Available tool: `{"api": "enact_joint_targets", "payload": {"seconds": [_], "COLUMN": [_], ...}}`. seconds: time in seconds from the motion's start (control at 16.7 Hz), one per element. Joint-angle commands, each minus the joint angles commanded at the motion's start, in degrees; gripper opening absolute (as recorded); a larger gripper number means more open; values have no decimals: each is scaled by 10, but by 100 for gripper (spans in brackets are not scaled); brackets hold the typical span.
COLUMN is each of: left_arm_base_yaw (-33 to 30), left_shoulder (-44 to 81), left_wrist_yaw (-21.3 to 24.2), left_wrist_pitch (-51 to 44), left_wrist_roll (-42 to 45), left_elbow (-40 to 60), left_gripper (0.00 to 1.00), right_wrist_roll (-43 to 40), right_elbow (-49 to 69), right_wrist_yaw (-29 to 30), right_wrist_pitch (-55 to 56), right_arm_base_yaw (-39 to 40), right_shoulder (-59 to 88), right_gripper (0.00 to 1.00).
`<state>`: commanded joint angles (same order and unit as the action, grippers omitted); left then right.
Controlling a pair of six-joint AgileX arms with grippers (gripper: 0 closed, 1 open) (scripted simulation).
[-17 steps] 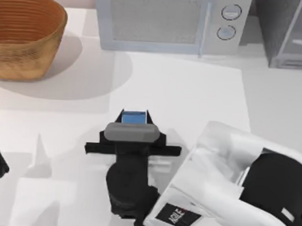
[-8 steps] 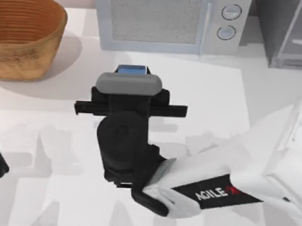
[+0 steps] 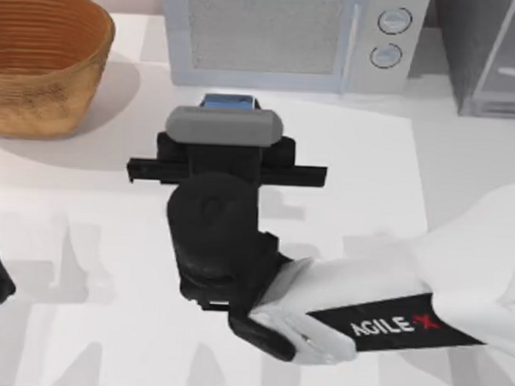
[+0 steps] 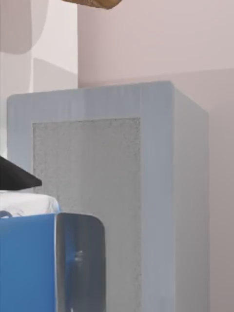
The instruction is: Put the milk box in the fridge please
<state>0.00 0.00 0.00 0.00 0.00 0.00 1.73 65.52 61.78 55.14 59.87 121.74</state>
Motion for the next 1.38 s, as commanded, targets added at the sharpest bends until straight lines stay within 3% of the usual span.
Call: {"api": "enact_joint_targets", "payload": {"seconds": [0.24,0.48,1.38], "left_arm_base_yaw": [0,0,0], "left_shoulder": [0,0,0], "left_wrist_yaw": [0,0,0], "left_wrist_pitch": [0,0,0], "left_wrist_roll": [0,0,0], "left_elbow": [0,0,0], "left_gripper": [100,100,100], "right_wrist_roll": [6,12,-8], "right_elbow": [-29,-104,-549], "right_wrist_yaw": [-31,-103,-512], "right_wrist_pitch": [-28,-98,-473], "right_arm_base_yaw": [-31,-107,-513], "right_shoulder": [-59,-210,-1047], "right_gripper": [0,0,0]}}
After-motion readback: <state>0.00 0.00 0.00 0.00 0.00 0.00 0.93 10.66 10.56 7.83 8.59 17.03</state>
